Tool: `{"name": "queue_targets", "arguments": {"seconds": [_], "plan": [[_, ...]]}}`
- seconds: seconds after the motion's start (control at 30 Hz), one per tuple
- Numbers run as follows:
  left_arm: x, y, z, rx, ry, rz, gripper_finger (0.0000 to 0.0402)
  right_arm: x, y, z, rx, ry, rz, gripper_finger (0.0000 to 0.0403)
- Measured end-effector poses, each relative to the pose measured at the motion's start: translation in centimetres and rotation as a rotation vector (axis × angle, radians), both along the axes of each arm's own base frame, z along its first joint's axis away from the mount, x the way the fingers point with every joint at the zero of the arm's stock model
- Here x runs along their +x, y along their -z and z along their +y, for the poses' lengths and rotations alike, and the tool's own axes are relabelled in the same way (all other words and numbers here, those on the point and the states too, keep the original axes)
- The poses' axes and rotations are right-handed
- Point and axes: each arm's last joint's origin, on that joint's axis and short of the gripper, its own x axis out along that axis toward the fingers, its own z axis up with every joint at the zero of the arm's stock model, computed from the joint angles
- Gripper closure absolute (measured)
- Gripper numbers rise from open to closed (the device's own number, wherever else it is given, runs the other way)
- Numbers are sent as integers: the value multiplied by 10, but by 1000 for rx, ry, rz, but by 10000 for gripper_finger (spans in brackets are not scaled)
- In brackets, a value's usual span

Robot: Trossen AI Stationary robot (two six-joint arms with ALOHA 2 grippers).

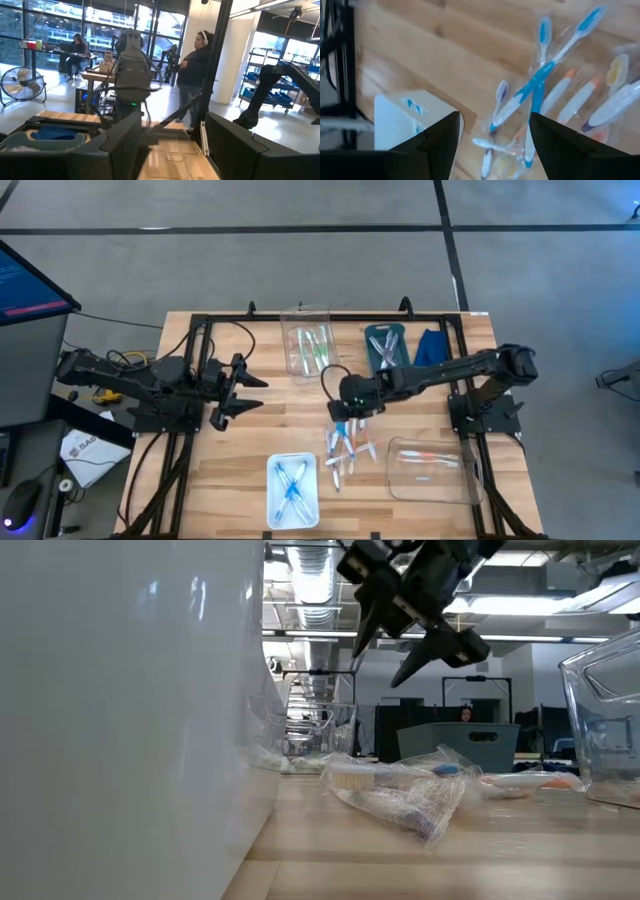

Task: Pick & Place Toothbrushes
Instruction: Put the blue toothbrush into the white bin

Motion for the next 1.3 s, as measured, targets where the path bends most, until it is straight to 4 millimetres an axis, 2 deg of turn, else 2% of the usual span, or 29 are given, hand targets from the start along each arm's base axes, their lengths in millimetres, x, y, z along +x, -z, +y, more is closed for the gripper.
{"name": "queue_targets", "arguments": {"seconds": [0.17,0.27,0.43,0.57,0.77,0.97,1.3], "plan": [[0,0,0,-12,2,0,183,1,0,-18,60,69,10,168],[0,0,0,-12,2,0,183,3,4,-22,61,82,17,168],[0,0,-1,-8,30,-2,183,14,26,-19,46,50,55,168],[0,0,-1,-8,30,-2,183,23,49,-14,98,-4,95,168],[1,-1,-1,-12,35,-9,183,27,73,-13,153,-29,179,168],[1,-1,-1,-11,39,-10,183,28,80,-17,154,-24,196,168],[1,-1,-1,-11,40,-11,183,29,79,-27,101,28,183,168]]}}
